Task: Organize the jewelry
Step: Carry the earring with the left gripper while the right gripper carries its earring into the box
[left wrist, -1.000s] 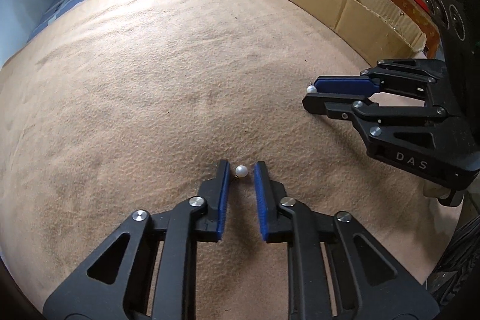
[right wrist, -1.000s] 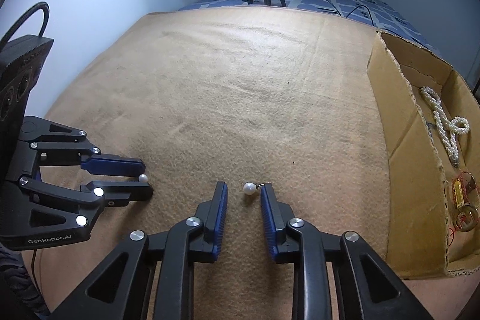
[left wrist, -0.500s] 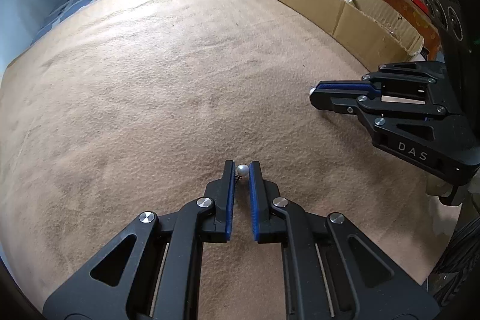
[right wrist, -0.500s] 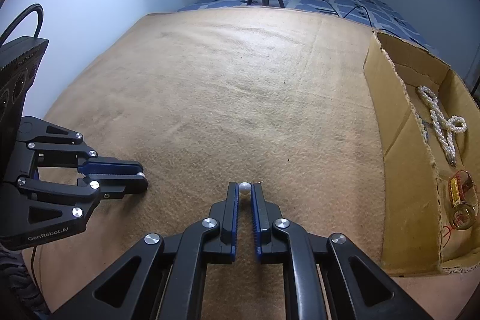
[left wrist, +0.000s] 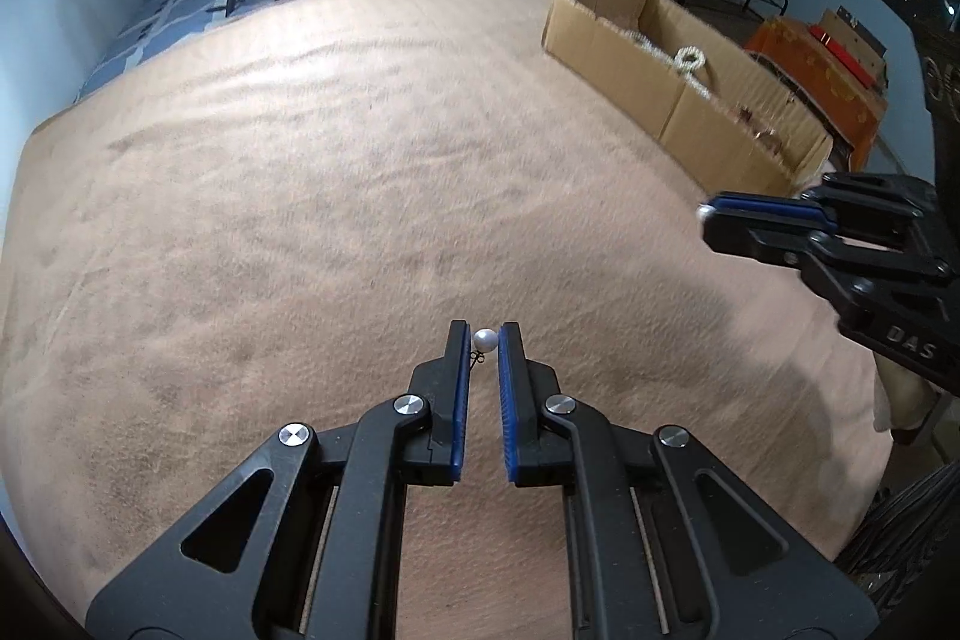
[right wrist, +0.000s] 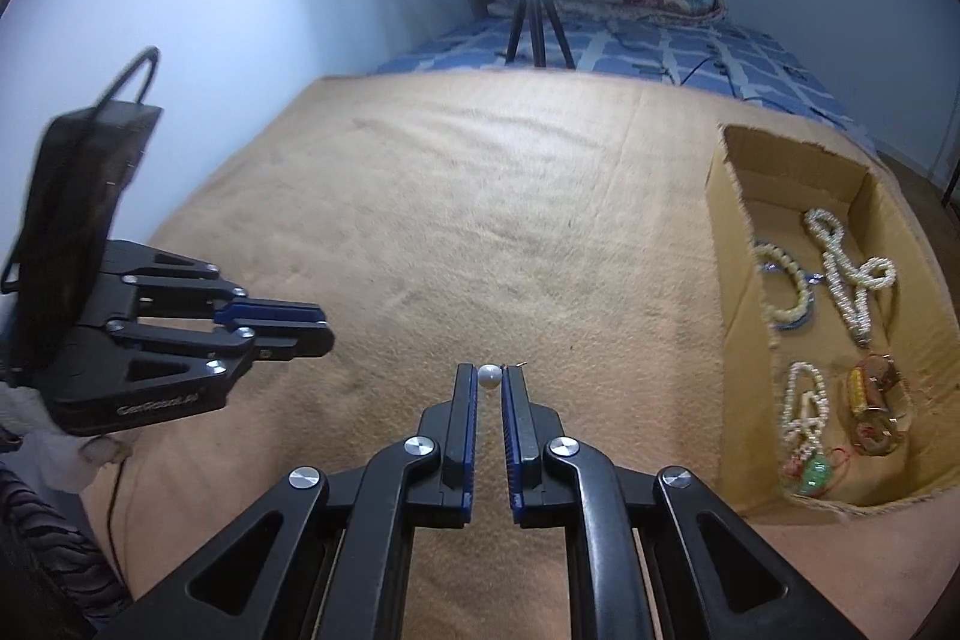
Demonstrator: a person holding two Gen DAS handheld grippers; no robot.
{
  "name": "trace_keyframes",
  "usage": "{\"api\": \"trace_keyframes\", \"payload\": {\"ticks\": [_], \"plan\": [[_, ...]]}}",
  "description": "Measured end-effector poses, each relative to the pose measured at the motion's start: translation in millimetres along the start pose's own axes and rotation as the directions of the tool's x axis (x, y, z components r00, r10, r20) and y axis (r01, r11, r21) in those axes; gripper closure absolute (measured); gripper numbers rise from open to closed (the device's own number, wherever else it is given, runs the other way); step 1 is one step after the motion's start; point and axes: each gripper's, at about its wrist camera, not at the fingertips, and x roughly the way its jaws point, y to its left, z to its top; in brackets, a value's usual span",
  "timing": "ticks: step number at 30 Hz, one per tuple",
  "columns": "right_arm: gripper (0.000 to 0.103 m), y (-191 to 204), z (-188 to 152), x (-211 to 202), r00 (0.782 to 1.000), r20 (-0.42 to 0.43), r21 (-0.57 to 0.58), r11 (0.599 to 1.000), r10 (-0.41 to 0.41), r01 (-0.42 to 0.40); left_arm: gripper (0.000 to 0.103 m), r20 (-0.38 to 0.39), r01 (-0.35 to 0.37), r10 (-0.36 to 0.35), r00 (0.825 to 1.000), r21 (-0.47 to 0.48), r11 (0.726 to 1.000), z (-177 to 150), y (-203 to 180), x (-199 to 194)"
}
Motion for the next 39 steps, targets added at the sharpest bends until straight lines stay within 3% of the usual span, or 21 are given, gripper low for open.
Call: {"api": "trace_keyframes", "payload": {"ticks": [10, 21, 32, 39], "plan": [[0.097, -26, 4, -63, 0.995, 0.094, 0.031, 0.999, -0.021, 0.018, 0.096, 0.077, 0.026, -0.026, 0.997, 0.006, 1.0, 34, -24, -13], [0.097, -82, 0, -115, 0.98, 0.16, 0.144, 0.985, -0.118, 0.095, 0.096, 0.169, 0.061, -0.067, 0.983, 0.042, 0.997, 87, -73, -18], [0.097, -116, -8, -129, 0.969, 0.163, 0.208, 0.966, -0.188, 0.152, 0.096, 0.236, 0.067, -0.088, 0.968, 0.096, 0.993, 135, -125, -11], [0.097, -137, -17, -124, 0.966, 0.139, 0.249, 0.952, -0.22, 0.181, 0.096, 0.237, 0.078, -0.104, 0.966, 0.117, 0.99, 152, -146, 10]]}}
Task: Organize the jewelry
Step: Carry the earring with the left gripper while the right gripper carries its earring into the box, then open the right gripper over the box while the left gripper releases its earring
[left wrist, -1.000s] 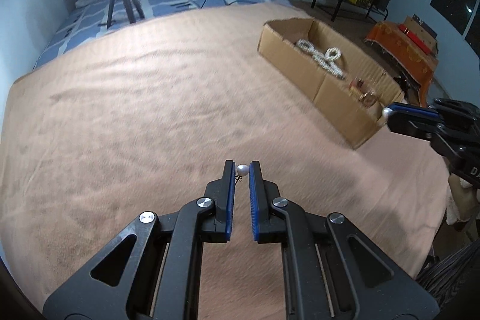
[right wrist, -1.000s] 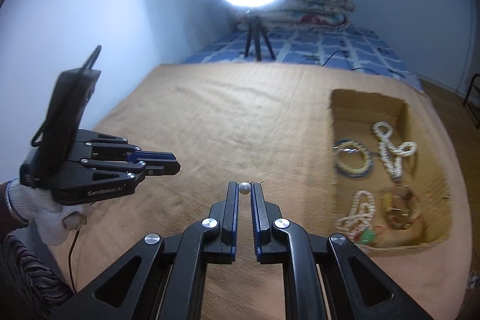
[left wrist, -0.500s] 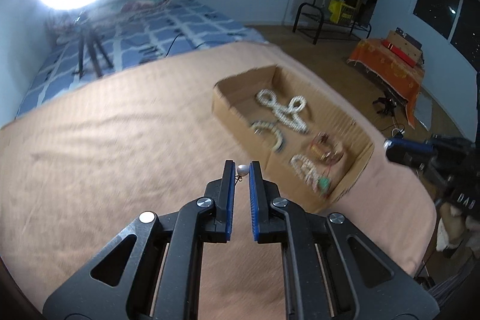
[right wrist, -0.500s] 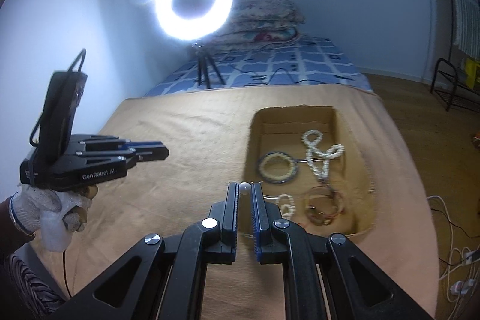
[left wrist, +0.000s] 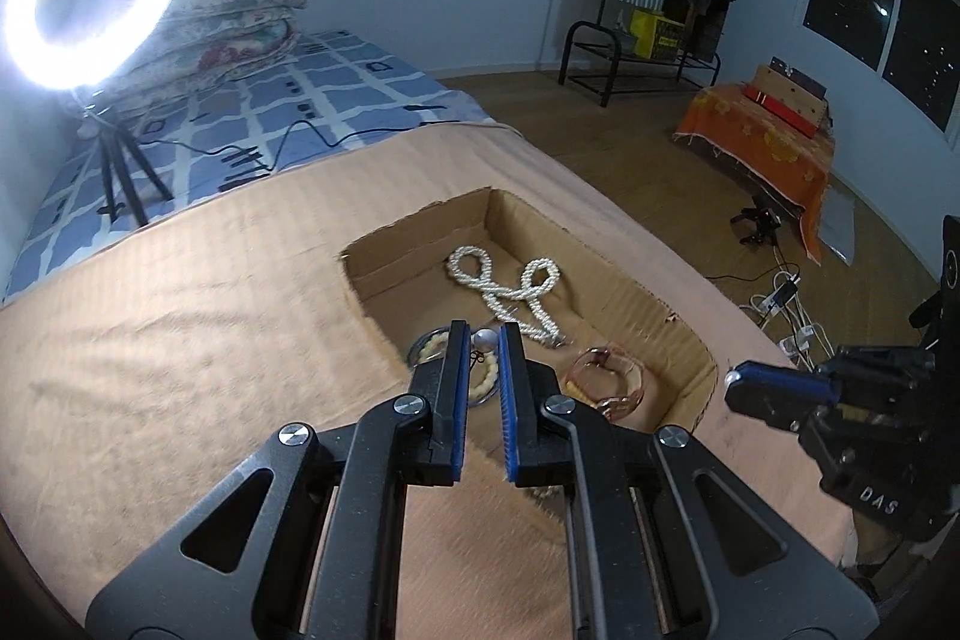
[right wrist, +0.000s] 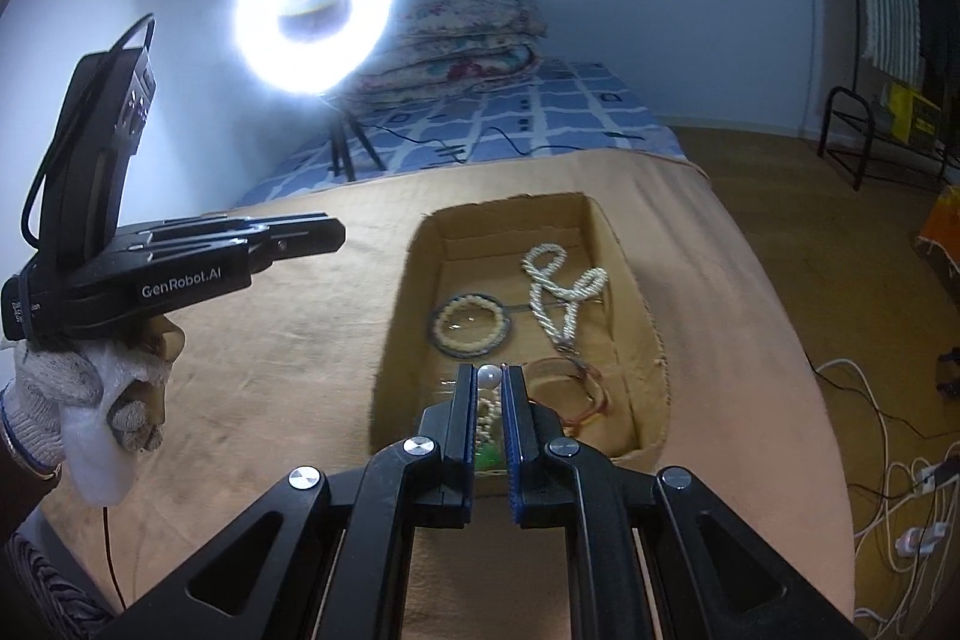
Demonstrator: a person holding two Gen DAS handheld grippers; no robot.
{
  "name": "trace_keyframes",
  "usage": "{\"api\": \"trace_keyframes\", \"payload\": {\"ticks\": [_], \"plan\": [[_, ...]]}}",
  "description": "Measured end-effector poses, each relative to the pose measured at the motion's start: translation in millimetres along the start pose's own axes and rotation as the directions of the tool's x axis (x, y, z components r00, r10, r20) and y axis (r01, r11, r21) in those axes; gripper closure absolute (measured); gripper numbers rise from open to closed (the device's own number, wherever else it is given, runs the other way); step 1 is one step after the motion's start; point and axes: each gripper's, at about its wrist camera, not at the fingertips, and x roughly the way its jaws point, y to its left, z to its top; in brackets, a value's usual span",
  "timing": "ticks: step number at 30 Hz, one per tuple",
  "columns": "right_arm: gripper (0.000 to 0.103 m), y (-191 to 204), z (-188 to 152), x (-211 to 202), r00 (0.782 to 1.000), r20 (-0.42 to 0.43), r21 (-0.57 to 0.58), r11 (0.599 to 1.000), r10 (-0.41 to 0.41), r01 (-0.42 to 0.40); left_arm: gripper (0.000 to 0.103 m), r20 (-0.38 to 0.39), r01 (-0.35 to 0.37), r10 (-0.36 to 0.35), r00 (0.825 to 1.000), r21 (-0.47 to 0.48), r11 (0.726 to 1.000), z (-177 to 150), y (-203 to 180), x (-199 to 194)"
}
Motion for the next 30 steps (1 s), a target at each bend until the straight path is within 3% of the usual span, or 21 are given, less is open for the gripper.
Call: {"api": "trace_keyframes", "payload": {"ticks": [14, 30], "plan": [[0.097, -18, -4, 20, 1.0, -0.027, 0.048, 0.999, -0.016, 0.017, 0.096, -0.115, 0.013, -0.012, 0.993, 0.01, 1.0, 8, -22, 83], [0.096, -14, -7, 34, 0.998, -0.064, 0.032, 0.999, -0.022, 0.024, 0.096, -0.13, -0.006, 0.004, 0.992, -0.013, 1.0, 9, -18, 95]]}}
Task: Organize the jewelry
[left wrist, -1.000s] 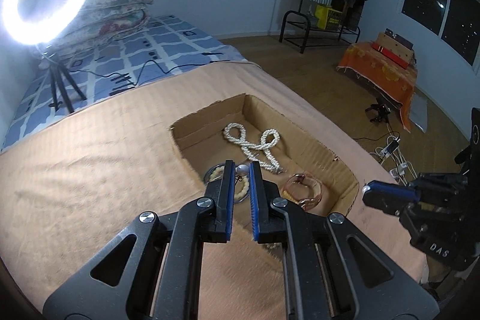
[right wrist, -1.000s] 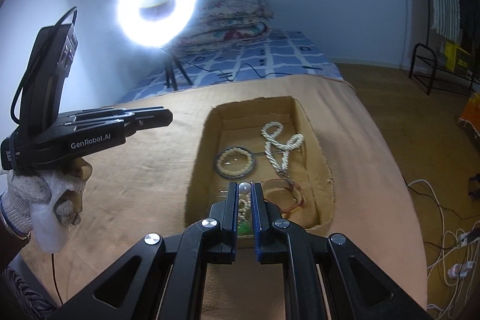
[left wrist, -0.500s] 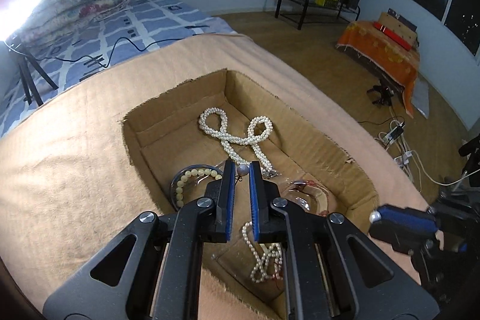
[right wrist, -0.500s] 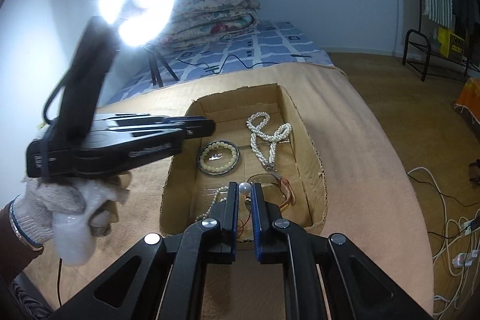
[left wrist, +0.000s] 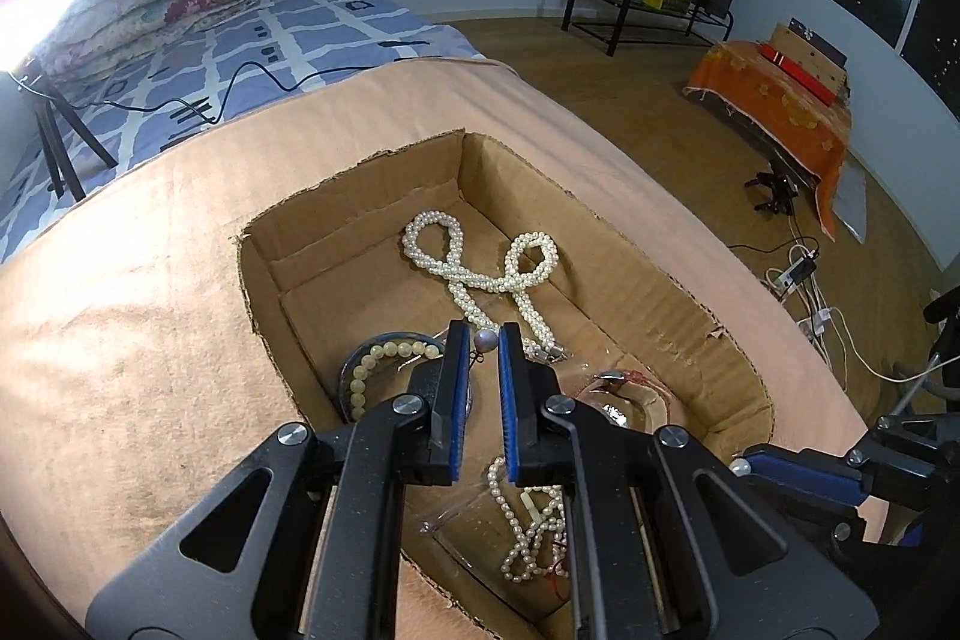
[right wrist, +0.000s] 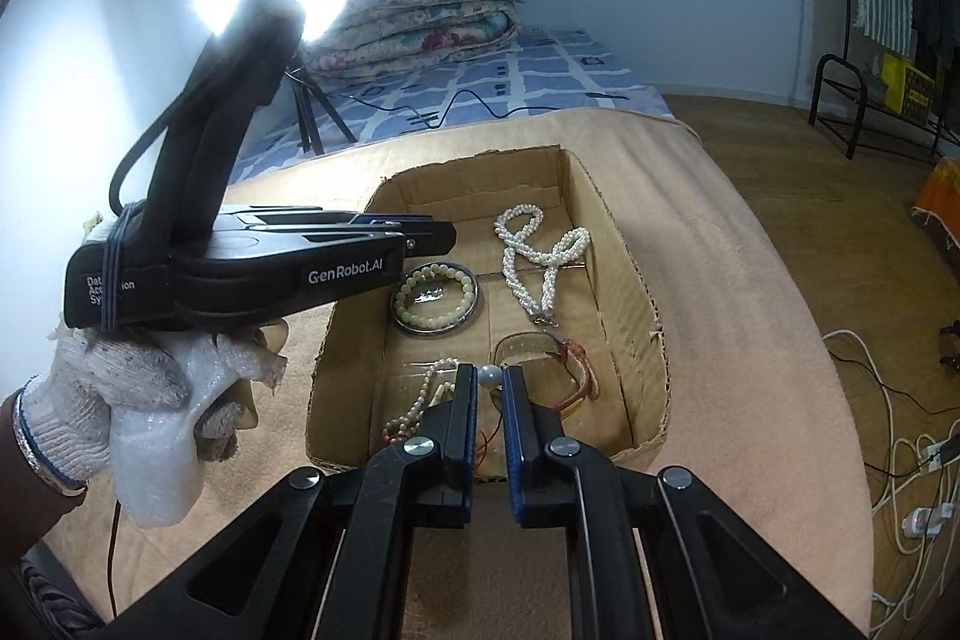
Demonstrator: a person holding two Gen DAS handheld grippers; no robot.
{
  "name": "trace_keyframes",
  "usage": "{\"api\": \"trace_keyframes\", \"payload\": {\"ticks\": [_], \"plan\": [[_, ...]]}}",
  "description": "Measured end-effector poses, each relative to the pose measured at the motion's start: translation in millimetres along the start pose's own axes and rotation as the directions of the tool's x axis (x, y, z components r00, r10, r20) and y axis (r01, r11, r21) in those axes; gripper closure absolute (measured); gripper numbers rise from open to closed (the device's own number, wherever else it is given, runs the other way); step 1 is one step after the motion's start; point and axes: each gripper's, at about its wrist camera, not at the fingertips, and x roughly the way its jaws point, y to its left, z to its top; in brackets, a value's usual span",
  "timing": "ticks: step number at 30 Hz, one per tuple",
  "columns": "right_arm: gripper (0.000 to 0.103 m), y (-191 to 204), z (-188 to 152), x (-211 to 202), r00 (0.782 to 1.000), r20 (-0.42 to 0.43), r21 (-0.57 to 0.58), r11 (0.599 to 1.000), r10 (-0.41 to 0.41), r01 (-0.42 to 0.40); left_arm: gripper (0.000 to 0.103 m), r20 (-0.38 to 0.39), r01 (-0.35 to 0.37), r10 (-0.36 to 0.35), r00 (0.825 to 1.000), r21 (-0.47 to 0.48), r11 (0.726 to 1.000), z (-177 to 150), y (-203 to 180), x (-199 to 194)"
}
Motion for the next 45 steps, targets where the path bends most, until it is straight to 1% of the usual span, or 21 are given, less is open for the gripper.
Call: {"api": "trace_keyframes", "payload": {"ticks": [2, 4, 6, 12, 13, 14, 15, 16, 17, 18, 20, 22, 23, 24, 25, 27, 30, 32, 34, 36, 45], "plan": [[0.096, 0, 0, 0, 1.0, 0.001, 0.002, 1.0, -0.002, 0.002, 0.096, 0.007, -0.001, 0.001, 1.0, -0.006, 1.0, 1, 2, -2], [0.094, 0, 0, 0, 1.0, 0.001, 0.004, 1.0, -0.001, 0.001, 0.096, 0.008, -0.006, 0.006, 1.0, -0.011, 1.0, 1, 4, -4], [0.083, 1, 0, -1, 1.0, 0.004, 0.004, 1.0, -0.005, 0.005, 0.096, 0.01, -0.009, 0.01, 1.0, -0.015, 1.0, 2, 6, -6], [0.076, 3, 0, -1, 1.0, 0.012, -0.004, 1.0, -0.012, 0.012, 0.096, 0.02, -0.021, 0.021, 1.0, -0.02, 1.0, 2, 9, -14], [0.074, 3, 0, -1, 1.0, 0.012, -0.006, 1.0, -0.014, 0.014, 0.093, 0.021, -0.023, 0.024, 1.0, -0.022, 0.999, 2, 9, -16], [0.07, 4, 0, -1, 1.0, 0.012, -0.008, 1.0, -0.02, 0.02, 0.088, 0.023, -0.024, 0.024, 0.999, -0.024, 0.999, 2, 10, -17], [0.062, 4, 0, -2, 1.0, 0.012, -0.01, 1.0, -0.025, 0.025, 0.072, 0.027, -0.024, 0.025, 0.999, -0.026, 0.999, 2, 10, -19], [0.057, 4, -1, -2, 0.999, 0.012, -0.01, 1.0, -0.03, 0.03, 0.057, 0.039, -0.028, 0.029, 0.999, -0.028, 0.999, 2, 11, -22], [0.049, 4, -1, -3, 0.999, 0.018, -0.01, 0.999, -0.039, 0.039, 0.053, 0.055, -0.033, 0.035, 0.998, -0.031, 0.999, 2, 11, -26], [0.046, 5, -1, -5, 0.999, 0.024, -0.009, 0.999, -0.046, 0.046, 0.051, 0.064, -0.036, 0.038, 0.997, -0.032, 0.999, 2, 11, -29], [0.045, 5, -1, -8, 0.998, 0.03, -0.007, 0.999, -0.051, 0.051, 0.051, 0.073, -0.043, 0.045, 0.996, -0.029, 0.999, 4, 12, -35], [0.041, 5, -1, -11, 0.998, 0.033, -0.007, 0.998, -0.055, 0.055, 0.049, 0.08, -0.049, 0.051, 0.996, -0.026, 0.998, 4, 11, -41], [0.035, 5, -2, -13, 0.998, 0.037, -0.007, 0.998, -0.059, 0.059, 0.046, 0.085, -0.054, 0.055, 0.995, -0.023, 0.998, 5, 11, -45], [0.031, 6, -2, -15, 0.997, 0.04, -0.008, 0.998, -0.063, 0.063, 0.04, 0.091, -0.057, 0.059, 0.994, -0.021, 0.998, 4, 10, -48], [0.029, 6, -2, -17, 0.997, 0.045, -0.009, 0.998, -0.067, 0.067, 0.036, 0.104, -0.063, 0.064, 0.992, -0.017, 0.998, 4, 9, -54], [0.022, 7, -3, -21, 0.996, 0.053, -0.01, 0.997, -0.076, 0.077, 0.035, 0.118, -0.07, 0.071, 0.99, -0.01, 0.997, 4, 8, -61], [0.016, 9, -4, -29, 0.993, 0.073, -0.006, 0.996, -0.091, 0.092, 0.035, 0.126, -0.076, 0.077, 0.989, -0.007, 0.997, 4, 7, -71], [0.014, 9, -3, -34, 0.992, 0.082, 0.0, 0.995, -0.099, 0.1, 0.034, 0.135, -0.079, 0.079, 0.988, -0.006, 0.997, 3, 6, -80], [0.013, 9, -3, -39, 0.99, 0.092, 0.005, 0.994, -0.105, 0.105, 0.03, 0.146, -0.083, 0.083, 0.986, -0.005, 0.997, 2, 5, -89], [0.013, 10, -2, -45, 0.989, 0.103, 0.009, 0.994, -0.108, 0.108, 0.029, 0.158, -0.088, 0.088, 0.984, -0.001, 0.996, 1, 4, -99], [0.011, 22, -1, -78, 0.98, 0.163, 0.043, 0.993, -0.112, 0.106, 0.027, 0.218, -0.113, 0.112, 0.969, -0.009, 0.994, -20, 3, -166]]}}
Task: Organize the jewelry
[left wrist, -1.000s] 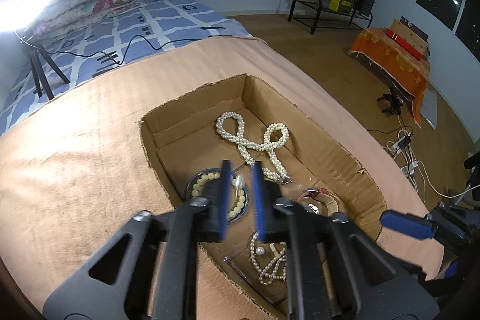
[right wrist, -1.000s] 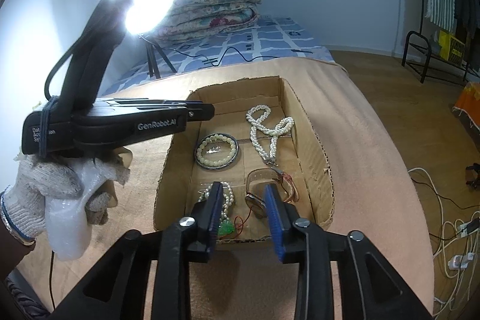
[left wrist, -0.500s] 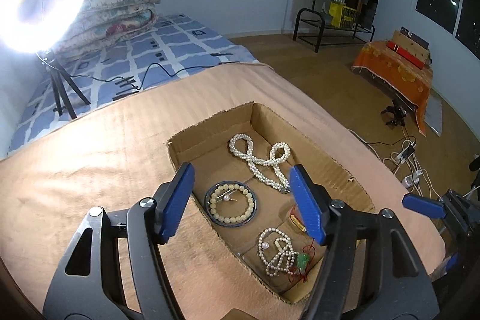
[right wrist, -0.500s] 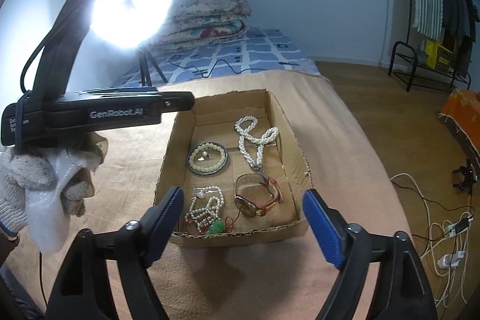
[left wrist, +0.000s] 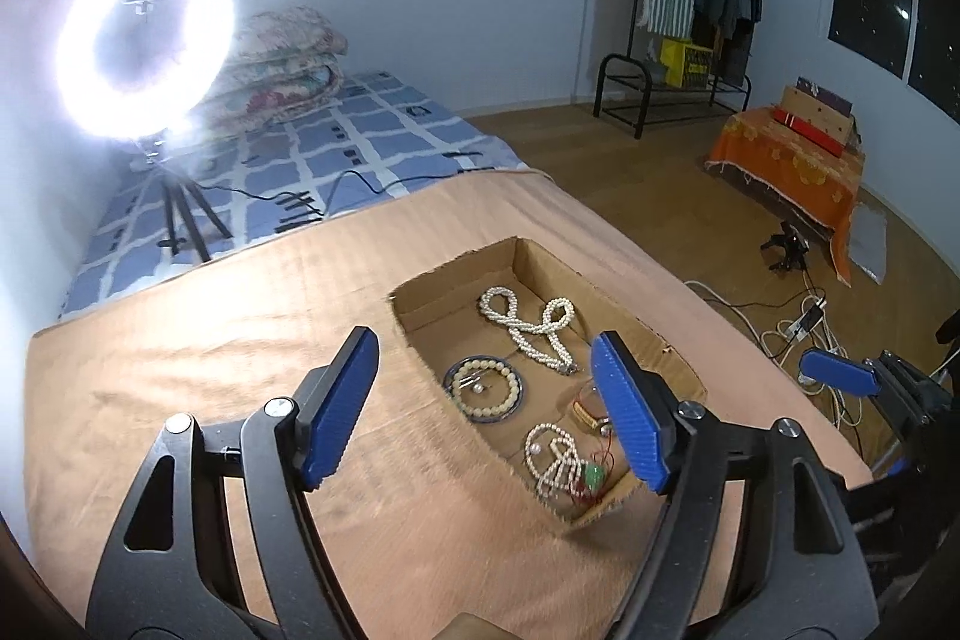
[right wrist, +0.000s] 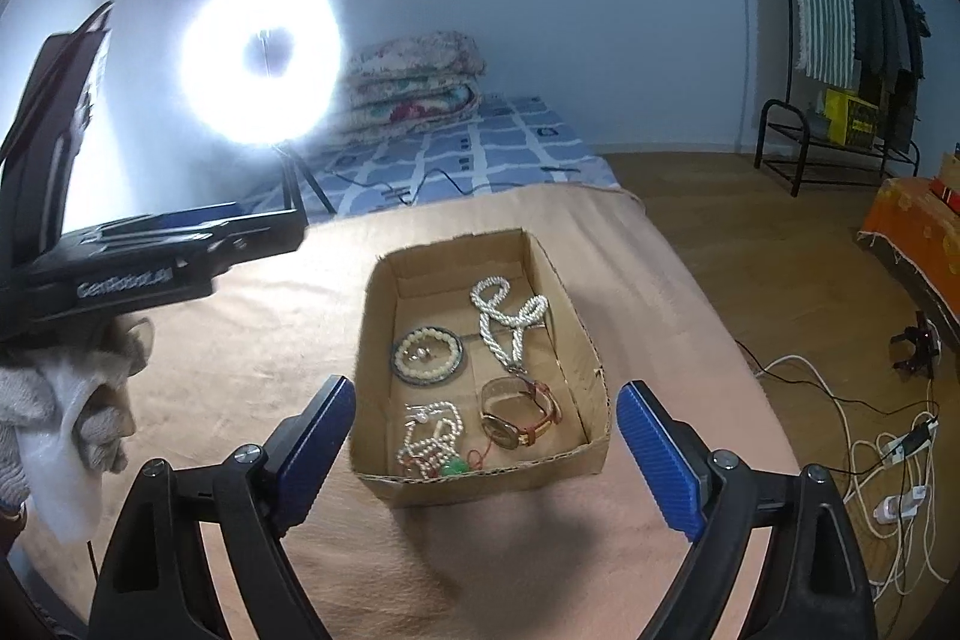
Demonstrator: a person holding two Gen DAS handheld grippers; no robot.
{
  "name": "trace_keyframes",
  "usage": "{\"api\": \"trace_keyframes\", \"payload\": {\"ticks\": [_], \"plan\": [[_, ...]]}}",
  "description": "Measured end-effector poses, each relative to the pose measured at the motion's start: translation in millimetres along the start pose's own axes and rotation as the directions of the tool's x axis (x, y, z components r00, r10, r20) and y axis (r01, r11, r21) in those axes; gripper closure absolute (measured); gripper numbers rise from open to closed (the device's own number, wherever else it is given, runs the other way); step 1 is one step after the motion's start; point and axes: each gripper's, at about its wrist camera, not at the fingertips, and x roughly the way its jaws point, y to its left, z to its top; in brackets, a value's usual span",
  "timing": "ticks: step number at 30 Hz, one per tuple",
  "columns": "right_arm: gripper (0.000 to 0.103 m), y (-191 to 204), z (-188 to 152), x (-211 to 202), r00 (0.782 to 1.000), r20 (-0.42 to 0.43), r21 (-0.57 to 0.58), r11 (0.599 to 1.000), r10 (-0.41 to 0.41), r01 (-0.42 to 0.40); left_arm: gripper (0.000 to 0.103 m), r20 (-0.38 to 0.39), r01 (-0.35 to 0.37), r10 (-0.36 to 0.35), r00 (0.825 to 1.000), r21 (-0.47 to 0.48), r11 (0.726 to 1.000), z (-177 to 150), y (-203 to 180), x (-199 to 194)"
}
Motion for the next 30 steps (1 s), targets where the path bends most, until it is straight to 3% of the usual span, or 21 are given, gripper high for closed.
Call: {"api": "trace_keyframes", "payload": {"ticks": [3, 16, 30], "plan": [[0.0, 3, -1, -13, 1.0, 0.025, 0.019, 1.0, -0.011, 0.01, 0.025, 0.025, -0.008, 0.008, 1.0, -0.001, 1.0, -4, 4, -28], [0.0, 21, -11, -58, 0.997, 0.067, -0.001, 0.999, -0.049, 0.05, 0.008, 0.112, -0.058, 0.059, 0.992, -0.011, 0.998, -47, 6, -123], [0.0, 20, -14, -72, 0.991, 0.098, 0.001, 0.996, -0.094, 0.094, 0.007, 0.066, -0.049, 0.051, 0.997, -0.025, 0.998, -89, -1, -141]]}}
